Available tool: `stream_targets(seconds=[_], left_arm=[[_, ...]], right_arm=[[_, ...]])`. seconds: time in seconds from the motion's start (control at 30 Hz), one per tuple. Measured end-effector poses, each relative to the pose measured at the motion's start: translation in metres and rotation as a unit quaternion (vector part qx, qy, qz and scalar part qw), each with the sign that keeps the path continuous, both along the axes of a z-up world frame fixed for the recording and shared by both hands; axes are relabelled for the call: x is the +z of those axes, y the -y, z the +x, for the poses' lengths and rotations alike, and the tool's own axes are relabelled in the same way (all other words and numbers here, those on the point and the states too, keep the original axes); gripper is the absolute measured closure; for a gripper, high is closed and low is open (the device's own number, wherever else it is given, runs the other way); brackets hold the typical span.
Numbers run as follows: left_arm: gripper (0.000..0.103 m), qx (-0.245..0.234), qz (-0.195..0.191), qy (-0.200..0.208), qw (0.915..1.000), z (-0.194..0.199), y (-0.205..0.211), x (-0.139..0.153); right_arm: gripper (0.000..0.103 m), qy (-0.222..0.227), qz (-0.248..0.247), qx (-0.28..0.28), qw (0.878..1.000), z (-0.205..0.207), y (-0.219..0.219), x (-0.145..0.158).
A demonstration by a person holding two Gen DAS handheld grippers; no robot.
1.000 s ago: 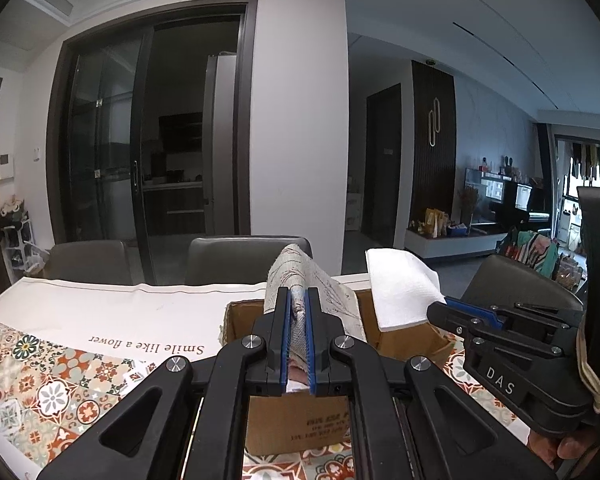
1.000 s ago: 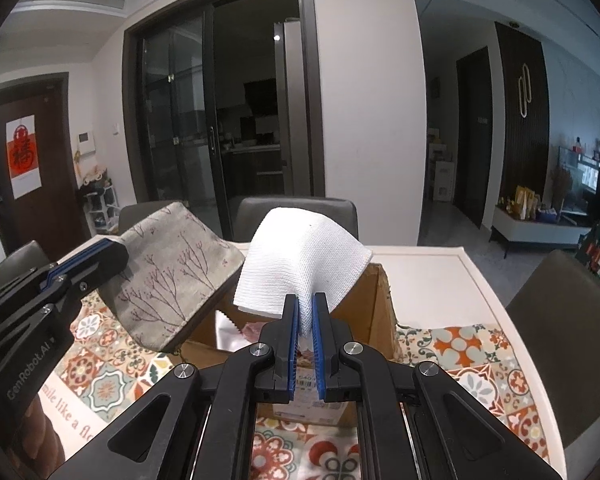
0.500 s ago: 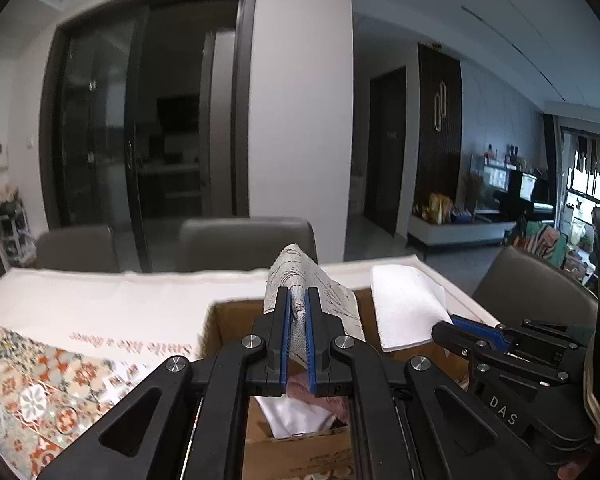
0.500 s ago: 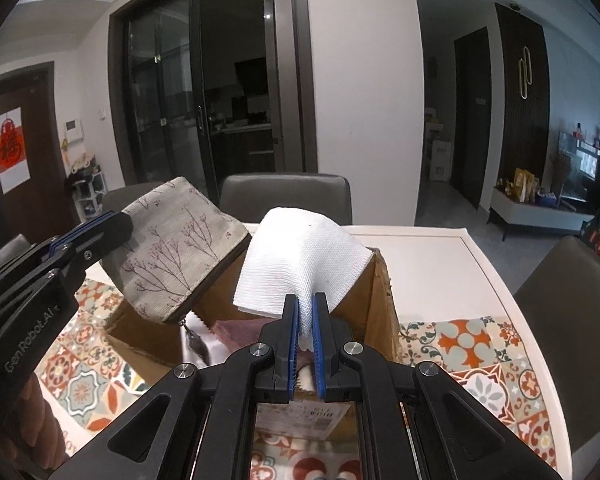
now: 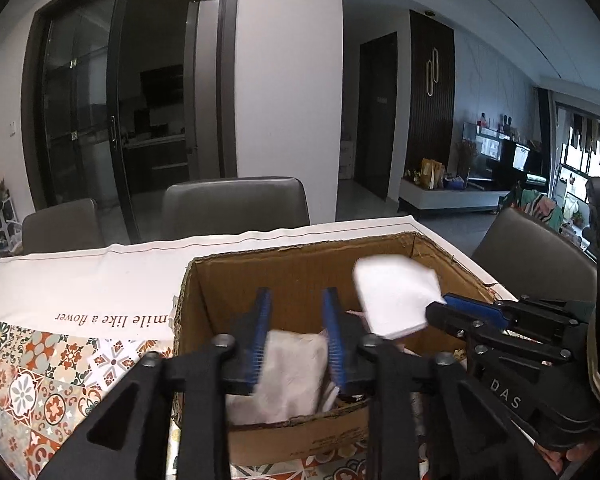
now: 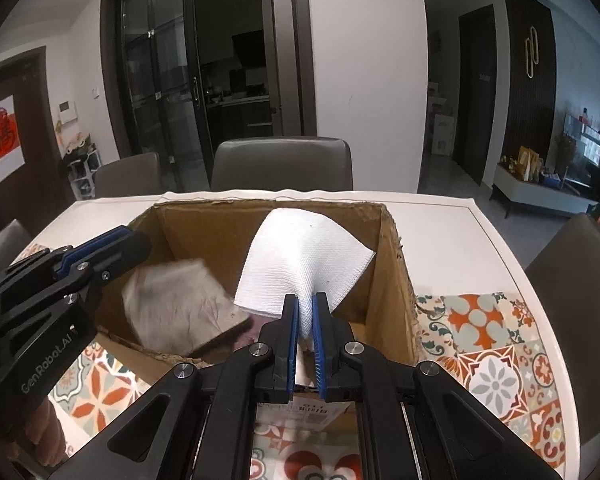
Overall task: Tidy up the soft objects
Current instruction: 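Open the left tool then the right to drop pouch and cloth into the box, then move both open tools back to the tissue pack and hair tie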
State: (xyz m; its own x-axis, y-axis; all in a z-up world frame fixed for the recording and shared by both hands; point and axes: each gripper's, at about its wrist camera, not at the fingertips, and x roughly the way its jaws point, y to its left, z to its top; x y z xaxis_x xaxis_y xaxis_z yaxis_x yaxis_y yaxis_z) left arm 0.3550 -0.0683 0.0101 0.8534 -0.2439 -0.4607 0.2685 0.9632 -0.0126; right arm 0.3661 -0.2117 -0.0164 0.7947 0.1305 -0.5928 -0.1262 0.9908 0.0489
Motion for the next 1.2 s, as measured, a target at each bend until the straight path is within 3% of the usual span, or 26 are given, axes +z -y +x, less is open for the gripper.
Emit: stream_targets(seconds=[0.03, 0.1, 0.3, 0.47, 0.67, 0.8, 1.2], left_arm=[[0.067, 0.002, -0.001, 0.003, 1.0, -0.002, -0.001, 0.002], [0.064, 0.007, -0.001, 0.007, 1.0, -0.007, -0.002, 0.004], [0.055, 0.01, 0.006, 0.025, 0.9996, -0.028, -0.008, 0.012], [0.049, 0.012, 0.003, 0.04, 0.9991, -0.05, -0.014, 0.023], [0.042, 0.014, 0.003, 0.054, 0.9984, -0.075, -0.024, 0.035], [0.039, 0.015, 0.005, 0.062, 0.9979, -0.09, -0.029, 0.039], [0.029, 0.006, 0.009, 0.064, 0.9979, -0.13, -0.037, 0.034]], right_arm=[[0.088, -0.001, 0.002, 0.002, 1.0, 0.0, 0.0, 0.0], [0.066, 0.004, 0.007, 0.005, 1.0, -0.003, 0.0, 0.002], [0.064, 0.022, 0.003, -0.01, 1.0, -0.021, 0.003, 0.011], [0.055, 0.036, 0.0, -0.011, 0.999, -0.042, -0.002, 0.022], [0.055, 0.049, 0.0, -0.01, 0.999, -0.066, -0.01, 0.036], [0.045, 0.057, 0.001, -0.014, 0.998, -0.085, -0.016, 0.04], [0.032, 0.08, -0.02, -0.05, 0.995, -0.135, -0.022, 0.043]])
